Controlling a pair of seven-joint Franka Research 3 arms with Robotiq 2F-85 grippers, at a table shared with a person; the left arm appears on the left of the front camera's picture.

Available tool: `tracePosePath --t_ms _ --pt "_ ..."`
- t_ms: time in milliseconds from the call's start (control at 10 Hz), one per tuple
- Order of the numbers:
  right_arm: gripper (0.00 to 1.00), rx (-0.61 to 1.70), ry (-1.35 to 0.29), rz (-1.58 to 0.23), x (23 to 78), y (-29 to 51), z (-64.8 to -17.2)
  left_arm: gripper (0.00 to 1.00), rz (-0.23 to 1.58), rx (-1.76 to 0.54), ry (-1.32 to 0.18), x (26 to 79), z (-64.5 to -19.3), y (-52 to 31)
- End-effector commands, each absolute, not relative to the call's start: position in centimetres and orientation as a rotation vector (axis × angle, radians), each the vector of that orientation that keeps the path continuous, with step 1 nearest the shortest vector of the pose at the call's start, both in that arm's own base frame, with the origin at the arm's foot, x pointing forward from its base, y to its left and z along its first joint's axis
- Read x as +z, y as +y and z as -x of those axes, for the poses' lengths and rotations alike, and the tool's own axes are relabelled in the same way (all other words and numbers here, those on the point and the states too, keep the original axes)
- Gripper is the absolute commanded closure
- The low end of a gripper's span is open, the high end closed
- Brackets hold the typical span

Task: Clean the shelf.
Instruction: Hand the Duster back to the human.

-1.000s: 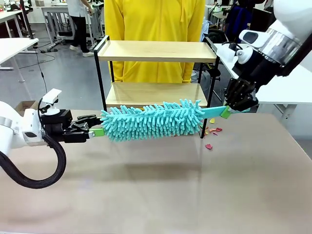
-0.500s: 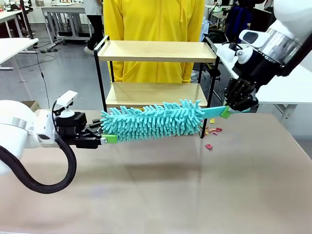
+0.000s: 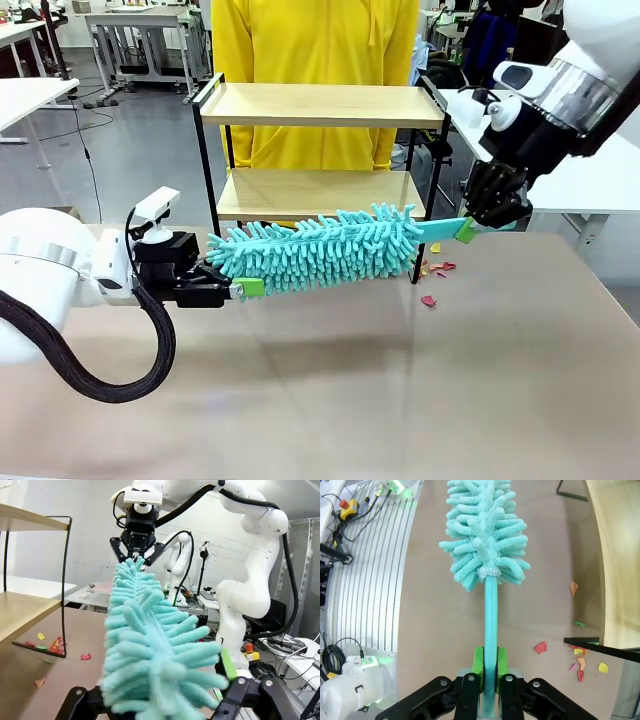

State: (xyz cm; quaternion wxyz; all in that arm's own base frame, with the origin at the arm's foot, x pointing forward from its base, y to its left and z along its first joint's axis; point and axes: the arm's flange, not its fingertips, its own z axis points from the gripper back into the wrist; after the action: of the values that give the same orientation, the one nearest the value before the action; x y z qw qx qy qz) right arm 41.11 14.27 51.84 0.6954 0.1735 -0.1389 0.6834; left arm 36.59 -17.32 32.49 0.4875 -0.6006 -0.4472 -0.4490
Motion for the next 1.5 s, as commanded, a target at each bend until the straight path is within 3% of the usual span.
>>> tracePosePath --t_ms 0,100,400,500,900,1000,1100,1200,1300,1400 --pt "0.87 1.524 -0.314 -0.385 52.2 14.5 -40.9 0.88 1.481 -1.085 -1.095 32.8 -31.3 -17.1" --pt "0.87 1.524 -0.314 -0.385 52.2 14.5 -40.9 1.00 1.479 -1.082 -1.097 32.7 -31.4 -16.9" --pt "0.87 1.524 -0.314 -0.385 52.2 14.5 -40.9 0.96 1.483 -1.053 -1.118 32.7 -31.5 -16.6" --pt "0.87 1.524 -0.314 -0.385 52.2 14.5 -40.9 1.00 1.483 -1.045 -1.124 32.7 -31.6 -16.5" --pt "0.87 1.538 -0.291 -0.402 51.8 14.6 -40.7 1.00 1.441 -0.993 -1.158 32.6 -31.8 -16.3" --pt "0.28 1.527 -0.319 -0.426 52.1 14.3 -40.5 1.00 1.452 -1.045 -1.107 32.0 -37.2 -16.6" --pt "0.28 1.502 -0.353 -0.454 52.7 13.8 -40.3 1.00 1.452 -1.045 -1.107 32.0 -37.2 -16.6" --pt "0.00 1.477 -0.402 -0.480 53.5 13.0 -40.1 1.00 1.452 -1.045 -1.107 32.0 -37.2 -16.6" --pt "0.24 1.444 -0.456 -0.502 54.4 11.8 -39.7 1.00 1.452 -1.045 -1.107 32.0 -37.2 -16.6" --pt "0.00 1.382 -0.534 -0.537 55.5 10.0 -39.2 1.00 1.452 -1.045 -1.107 32.0 -37.2 -16.6"
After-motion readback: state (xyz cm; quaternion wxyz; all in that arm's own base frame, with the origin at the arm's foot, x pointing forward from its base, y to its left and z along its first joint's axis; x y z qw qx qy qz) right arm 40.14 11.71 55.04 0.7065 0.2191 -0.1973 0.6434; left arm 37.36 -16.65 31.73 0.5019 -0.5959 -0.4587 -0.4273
